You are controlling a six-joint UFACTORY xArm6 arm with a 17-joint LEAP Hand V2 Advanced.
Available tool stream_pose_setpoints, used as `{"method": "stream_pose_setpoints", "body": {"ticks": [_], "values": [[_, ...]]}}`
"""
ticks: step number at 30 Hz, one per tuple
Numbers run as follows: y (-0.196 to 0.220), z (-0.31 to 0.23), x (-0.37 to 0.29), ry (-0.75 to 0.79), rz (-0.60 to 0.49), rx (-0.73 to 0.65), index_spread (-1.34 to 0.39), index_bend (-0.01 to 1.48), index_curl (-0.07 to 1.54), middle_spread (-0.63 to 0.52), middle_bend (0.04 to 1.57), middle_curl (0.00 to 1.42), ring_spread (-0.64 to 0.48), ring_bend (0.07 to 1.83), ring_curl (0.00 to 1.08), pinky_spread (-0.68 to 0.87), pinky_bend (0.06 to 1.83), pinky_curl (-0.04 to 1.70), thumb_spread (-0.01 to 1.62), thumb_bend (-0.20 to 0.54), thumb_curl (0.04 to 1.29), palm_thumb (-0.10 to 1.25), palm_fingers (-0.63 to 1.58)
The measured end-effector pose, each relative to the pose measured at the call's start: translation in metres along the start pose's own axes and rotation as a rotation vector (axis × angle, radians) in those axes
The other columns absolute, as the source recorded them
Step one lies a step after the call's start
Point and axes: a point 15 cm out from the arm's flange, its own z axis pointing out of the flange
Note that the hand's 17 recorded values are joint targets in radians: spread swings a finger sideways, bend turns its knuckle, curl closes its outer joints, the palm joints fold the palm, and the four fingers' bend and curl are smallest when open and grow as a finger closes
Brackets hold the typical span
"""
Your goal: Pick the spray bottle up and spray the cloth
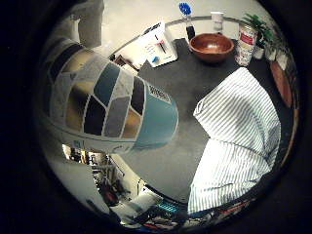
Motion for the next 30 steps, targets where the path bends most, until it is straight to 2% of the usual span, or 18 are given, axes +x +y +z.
{"method": "stream_pose_setpoints", "body": {"ticks": [5, 13, 18, 30], "values": [[0.008, 0.016, -0.002, -0.097, 0.015, -0.014, -0.22, 1.18, 0.8, -0.12, 1.38, 0.73, -0.21, 1.38, 0.75, -0.2, 1.03, 1.43, 0.7, -0.018, 0.93, 0.98, 1.13], [0.029, 0.043, 0.027, -0.13, 0.009, -0.068, -0.22, 1.18, 0.8, -0.12, 1.38, 0.73, -0.21, 1.38, 0.75, -0.2, 1.03, 1.43, 0.72, -0.019, 0.93, 0.97, 1.13], [0.05, 0.065, 0.039, -0.237, 0.067, -0.111, -0.22, 1.18, 0.8, -0.12, 1.38, 0.73, -0.21, 1.38, 0.75, -0.2, 1.03, 1.43, 0.73, -0.021, 0.93, 0.97, 1.12], [0.076, 0.093, 0.095, -0.24, 0.119, -0.16, -0.23, 1.17, 0.81, -0.12, 1.39, 0.72, -0.21, 1.36, 0.76, -0.2, 1.03, 1.43, 0.75, -0.022, 0.9, 0.94, 1.12]]}}
